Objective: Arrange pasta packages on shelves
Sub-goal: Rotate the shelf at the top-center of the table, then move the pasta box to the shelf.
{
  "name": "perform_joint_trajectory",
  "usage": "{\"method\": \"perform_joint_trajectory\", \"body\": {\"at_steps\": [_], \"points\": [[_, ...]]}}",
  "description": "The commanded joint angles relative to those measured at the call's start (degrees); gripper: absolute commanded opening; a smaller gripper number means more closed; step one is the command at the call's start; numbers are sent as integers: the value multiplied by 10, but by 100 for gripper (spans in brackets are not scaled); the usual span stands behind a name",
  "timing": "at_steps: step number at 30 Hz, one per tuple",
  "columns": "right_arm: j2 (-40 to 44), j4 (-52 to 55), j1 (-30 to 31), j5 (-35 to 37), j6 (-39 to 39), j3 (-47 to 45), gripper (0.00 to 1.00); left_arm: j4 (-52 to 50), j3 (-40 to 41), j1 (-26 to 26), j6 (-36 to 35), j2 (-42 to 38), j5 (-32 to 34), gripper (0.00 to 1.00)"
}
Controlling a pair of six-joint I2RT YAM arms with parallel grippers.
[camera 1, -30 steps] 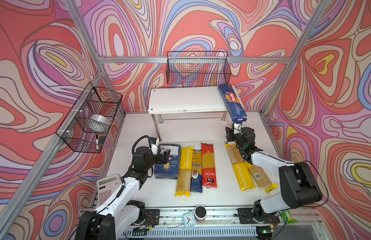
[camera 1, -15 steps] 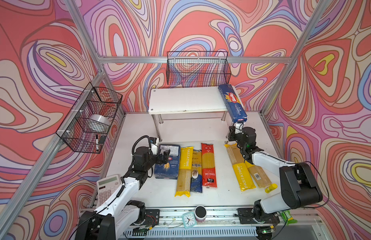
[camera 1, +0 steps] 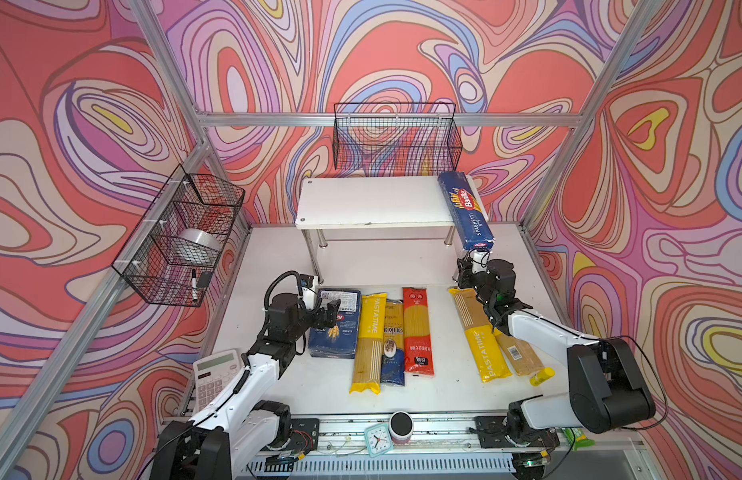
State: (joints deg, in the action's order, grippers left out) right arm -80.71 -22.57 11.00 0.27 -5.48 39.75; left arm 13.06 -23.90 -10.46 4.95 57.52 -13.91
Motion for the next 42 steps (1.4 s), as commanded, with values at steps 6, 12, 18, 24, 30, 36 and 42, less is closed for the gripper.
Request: {"method": "perform_joint_trajectory", "body": {"at_steps": [6,12,18,24,30,36,42], "points": [[107,305,2,-39,-13,67,50,3,-2,0,4,-2,1,100],[181,503,15,-174,-77,103,46,3,-3,0,4,-2,2,100],[253,525,101,-126,-160,68,44,4,-2,0,5,-3,4,100],[228,532,214,-106,-182,69,44,4,-1,0,5,-5,5,100],[192,597,357,-17,-156,183,43,4,0,0,5,-6,5,100],[201,713,383,86,-172,310,39,5,-1,0,6,-4,7,100],[218,847,383,209,-227,446,34,3,-4,0,5,0,5,100]]}}
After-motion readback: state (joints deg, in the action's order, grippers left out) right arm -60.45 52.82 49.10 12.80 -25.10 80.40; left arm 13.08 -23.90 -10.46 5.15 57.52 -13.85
